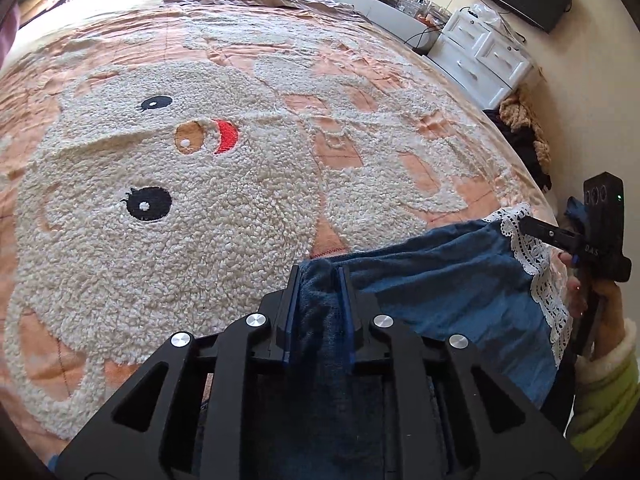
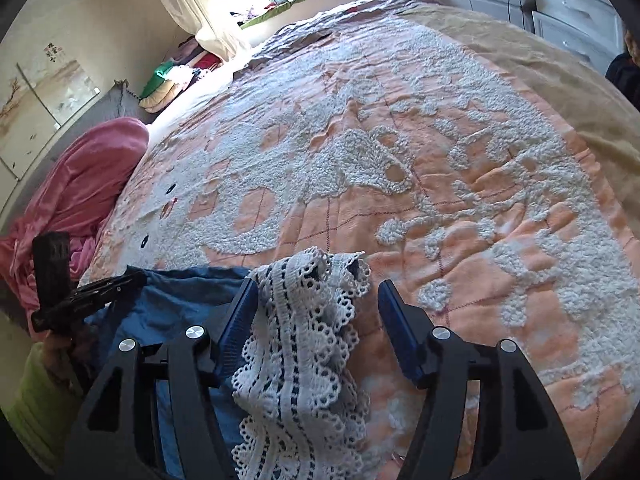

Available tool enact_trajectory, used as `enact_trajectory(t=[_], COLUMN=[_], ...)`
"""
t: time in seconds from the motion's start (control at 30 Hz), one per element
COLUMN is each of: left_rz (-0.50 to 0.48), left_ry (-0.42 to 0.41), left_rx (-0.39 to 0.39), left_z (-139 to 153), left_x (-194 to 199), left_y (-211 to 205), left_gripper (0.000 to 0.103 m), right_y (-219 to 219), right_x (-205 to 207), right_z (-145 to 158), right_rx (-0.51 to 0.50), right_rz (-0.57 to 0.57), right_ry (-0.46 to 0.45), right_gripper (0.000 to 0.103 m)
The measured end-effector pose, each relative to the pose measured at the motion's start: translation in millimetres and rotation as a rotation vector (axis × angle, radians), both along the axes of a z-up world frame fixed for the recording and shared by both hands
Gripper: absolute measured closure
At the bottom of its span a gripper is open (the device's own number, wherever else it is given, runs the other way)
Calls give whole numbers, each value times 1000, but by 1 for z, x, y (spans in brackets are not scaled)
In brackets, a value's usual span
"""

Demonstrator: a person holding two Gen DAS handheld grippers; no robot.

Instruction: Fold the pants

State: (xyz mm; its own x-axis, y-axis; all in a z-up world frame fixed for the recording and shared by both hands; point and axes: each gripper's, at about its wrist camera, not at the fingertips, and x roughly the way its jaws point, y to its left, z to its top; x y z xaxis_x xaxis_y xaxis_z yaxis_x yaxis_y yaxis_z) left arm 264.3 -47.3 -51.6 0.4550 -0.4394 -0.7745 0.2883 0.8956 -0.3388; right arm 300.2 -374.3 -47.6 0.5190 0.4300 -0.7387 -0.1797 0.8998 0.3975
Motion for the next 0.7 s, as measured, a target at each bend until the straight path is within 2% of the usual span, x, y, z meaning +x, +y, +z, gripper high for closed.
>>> enact_trajectory(t=[0.03,0.07,0.1,0.17,0.2,0.23,0.37,0.47,0.5,0.57,0.7], left_rz=[-3,-3,-3,-5,-5,1,34,40,49,70,88], left_ry=[3,5,5,-3,-5,-8,-52,-117,-130,-131,-94], left_rx=[4,5,9,25,25,26,-16,27,36,50,63], left_z=[-2,-3,-4,-5,-4,-4,8,18,19,16,1], left_x=[0,0,0,-1,-2,-2,-4,-4,-2,4,14], left_y=[-2,-3,-4,-6,-6,-5,1,-5,-7,-8,-7], left_gripper=[88,88,88,89,97,99,100,100,100,100,100], right_y=[4,8,12,20,23,27,22,18,19,22,28], right_x=[4,7,7,-1,-7,-14,-30,-23,-17,3,32], right_z=[-3,-6,-6,0,5,11,36,51,53,46,12], right_rx=[-8,-8,-5,-14,-35,-62,-65,-56,-76,-115,-179], right_rz=[12,39,57,89,101,109,76,60,51,38,19], right_ry=[9,14,16,-23,-56,-92,-214,-250,-252,-200,-78], right_gripper=[52,71,78,81,82,83,85,85,85,85,84])
